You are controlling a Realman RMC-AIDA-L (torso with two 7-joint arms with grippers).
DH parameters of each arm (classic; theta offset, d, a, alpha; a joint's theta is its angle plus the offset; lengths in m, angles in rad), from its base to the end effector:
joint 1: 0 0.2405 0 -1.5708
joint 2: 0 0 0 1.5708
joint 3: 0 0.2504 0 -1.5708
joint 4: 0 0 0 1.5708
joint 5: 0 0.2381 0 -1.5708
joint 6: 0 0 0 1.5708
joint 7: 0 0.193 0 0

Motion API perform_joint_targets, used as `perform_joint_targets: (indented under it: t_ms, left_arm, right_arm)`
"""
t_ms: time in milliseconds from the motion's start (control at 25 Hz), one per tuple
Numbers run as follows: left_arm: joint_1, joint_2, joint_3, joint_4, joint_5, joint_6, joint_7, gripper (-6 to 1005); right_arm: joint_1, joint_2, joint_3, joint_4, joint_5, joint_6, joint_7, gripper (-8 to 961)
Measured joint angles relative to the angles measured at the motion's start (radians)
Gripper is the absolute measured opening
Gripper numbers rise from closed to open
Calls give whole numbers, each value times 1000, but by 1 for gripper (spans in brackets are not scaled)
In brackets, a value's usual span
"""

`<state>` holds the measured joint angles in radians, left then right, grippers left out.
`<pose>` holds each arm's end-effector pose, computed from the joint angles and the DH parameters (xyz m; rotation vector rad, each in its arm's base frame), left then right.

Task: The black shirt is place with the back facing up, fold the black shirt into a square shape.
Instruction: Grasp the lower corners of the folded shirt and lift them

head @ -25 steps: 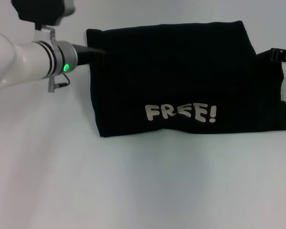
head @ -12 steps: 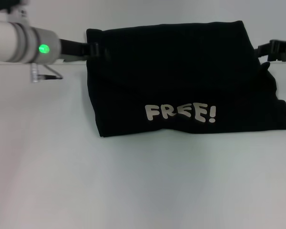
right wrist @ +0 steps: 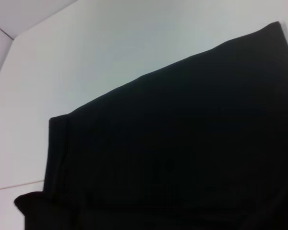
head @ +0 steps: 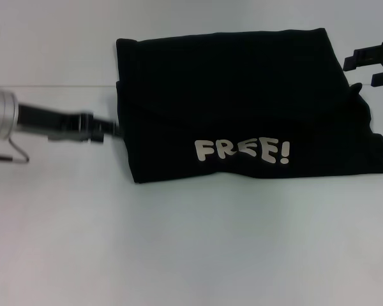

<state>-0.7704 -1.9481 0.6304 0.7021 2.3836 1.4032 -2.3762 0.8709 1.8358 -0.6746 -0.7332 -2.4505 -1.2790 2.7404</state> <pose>-0.2567 0.4531 0.0195 -2.3011 -1.5798 -0.3342 0.2364 0.5115 0.0901 -1.9588 1.6739 0.3652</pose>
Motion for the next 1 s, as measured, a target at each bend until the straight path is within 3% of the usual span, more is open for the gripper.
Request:
perform_joint_targets:
  t_ms: [120,280,360,400,600,1000]
  left_arm:
    - [27,-28,1,-8,24,-31,68,601]
    - [52,-75,1,-14,23,-104,96,600]
    - [55,-84,0,-17,22,-118,96,599]
    - [57,-108,-5,-25,15,-145,97,598]
    - [43,-123,-10,-84,4,-212,81,597]
    - [-11,-124,-3,-207,-1,-353,30,585]
  right_arm:
    - [0,-2,10,-1,3,-17,0,839]
    - [-4,-4,21,2,4,-17,-2,833]
    - [-6,-4,28,7,4,-15,-7,832]
    - [-7,-4,30,8,4,-13,-9,832]
    - [-9,-4,37,8,4,-11,-13,833]
    - [-13,-4,38,19,4,4,-15,833]
